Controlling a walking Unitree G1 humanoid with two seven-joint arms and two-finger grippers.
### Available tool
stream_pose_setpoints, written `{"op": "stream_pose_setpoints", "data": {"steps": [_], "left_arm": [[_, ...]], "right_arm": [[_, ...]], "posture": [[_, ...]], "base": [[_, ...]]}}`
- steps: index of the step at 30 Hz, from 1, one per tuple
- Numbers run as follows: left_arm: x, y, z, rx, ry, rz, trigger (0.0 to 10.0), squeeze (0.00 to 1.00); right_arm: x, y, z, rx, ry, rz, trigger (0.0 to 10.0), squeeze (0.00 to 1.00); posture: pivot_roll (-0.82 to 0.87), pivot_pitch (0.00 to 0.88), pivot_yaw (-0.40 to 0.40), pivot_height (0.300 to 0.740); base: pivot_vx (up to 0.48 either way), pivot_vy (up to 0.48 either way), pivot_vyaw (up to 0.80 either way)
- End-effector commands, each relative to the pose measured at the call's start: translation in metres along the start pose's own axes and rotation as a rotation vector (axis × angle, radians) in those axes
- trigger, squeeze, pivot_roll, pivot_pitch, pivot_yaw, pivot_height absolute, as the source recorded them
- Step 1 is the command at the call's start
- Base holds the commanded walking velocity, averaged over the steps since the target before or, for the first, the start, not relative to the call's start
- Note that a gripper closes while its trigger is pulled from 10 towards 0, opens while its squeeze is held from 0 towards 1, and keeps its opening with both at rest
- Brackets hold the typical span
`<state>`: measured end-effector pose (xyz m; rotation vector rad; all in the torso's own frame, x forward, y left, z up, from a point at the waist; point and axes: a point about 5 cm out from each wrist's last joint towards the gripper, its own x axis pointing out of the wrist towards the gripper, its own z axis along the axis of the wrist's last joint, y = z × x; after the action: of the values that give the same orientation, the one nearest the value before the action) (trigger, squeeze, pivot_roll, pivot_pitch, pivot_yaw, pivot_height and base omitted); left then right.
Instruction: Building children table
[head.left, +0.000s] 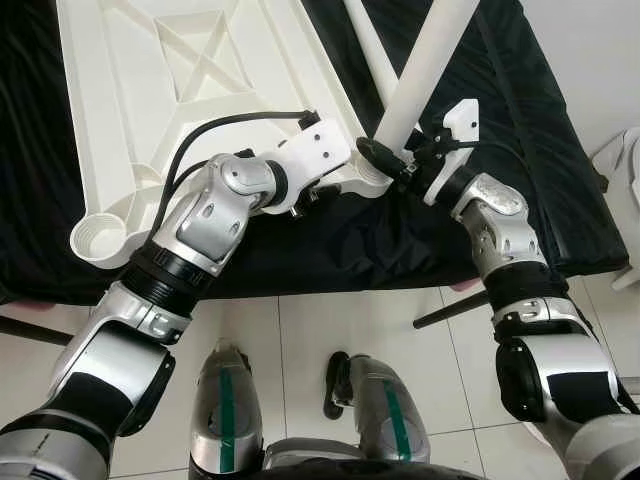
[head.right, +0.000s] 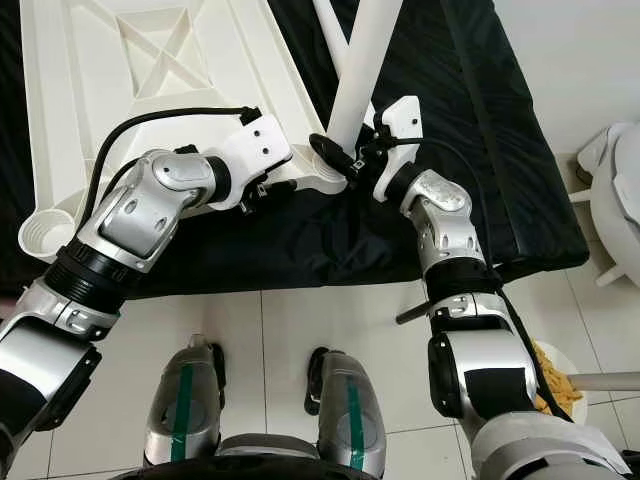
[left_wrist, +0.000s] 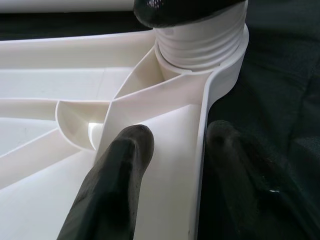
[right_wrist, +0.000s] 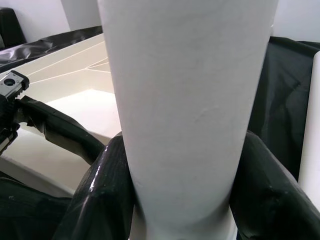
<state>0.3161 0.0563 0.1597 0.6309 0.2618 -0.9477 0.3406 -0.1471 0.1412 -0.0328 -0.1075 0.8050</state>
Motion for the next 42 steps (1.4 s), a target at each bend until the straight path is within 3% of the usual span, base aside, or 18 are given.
{"op": "stream_pose_setpoints", "data": {"steps": [1,10,13,19,25,37,42], "left_arm": [[0.002,-0.002,0.001,0.023,0.000,-0.009,10.0,0.00],[0.003,-0.005,0.002,0.021,-0.002,-0.013,10.0,0.00],[0.003,-0.007,0.002,0.015,-0.004,-0.017,10.0,0.00],[0.003,-0.007,0.001,0.009,-0.001,-0.018,10.0,0.00],[0.002,-0.007,0.000,0.005,0.002,-0.018,10.0,0.00],[0.002,-0.007,0.000,0.002,0.001,-0.019,10.0,0.00],[0.002,-0.009,-0.002,0.003,0.009,-0.029,10.0,0.00]], "right_arm": [[-0.005,0.000,-0.005,0.042,-0.010,-0.042,10.0,0.00],[-0.001,0.005,-0.004,0.053,-0.054,-0.148,10.0,0.00],[0.001,0.006,-0.009,0.050,-0.032,-0.303,10.0,0.00],[0.002,0.010,-0.009,0.056,-0.044,-0.378,10.0,0.00],[0.005,0.017,-0.008,0.044,-0.046,-0.431,10.0,0.00],[0.015,0.036,-0.010,0.049,-0.009,-0.701,10.0,0.00],[0.021,0.046,-0.012,0.057,-0.004,-0.723,10.0,0.00]], "posture": [[0.04,0.011,-0.051,0.740],[0.04,0.010,-0.060,0.740],[0.03,0.022,-0.061,0.740],[0.03,0.036,-0.059,0.740],[0.03,0.042,-0.058,0.740],[0.03,0.045,-0.061,0.740],[0.03,0.044,-0.057,0.740]], "base": [[0.000,0.000,0.00],[0.000,0.000,0.00],[0.000,0.000,0.00],[0.000,0.000,0.00],[0.000,0.000,0.00],[0.000,0.000,0.00],[0.000,0.000,0.00]]}}
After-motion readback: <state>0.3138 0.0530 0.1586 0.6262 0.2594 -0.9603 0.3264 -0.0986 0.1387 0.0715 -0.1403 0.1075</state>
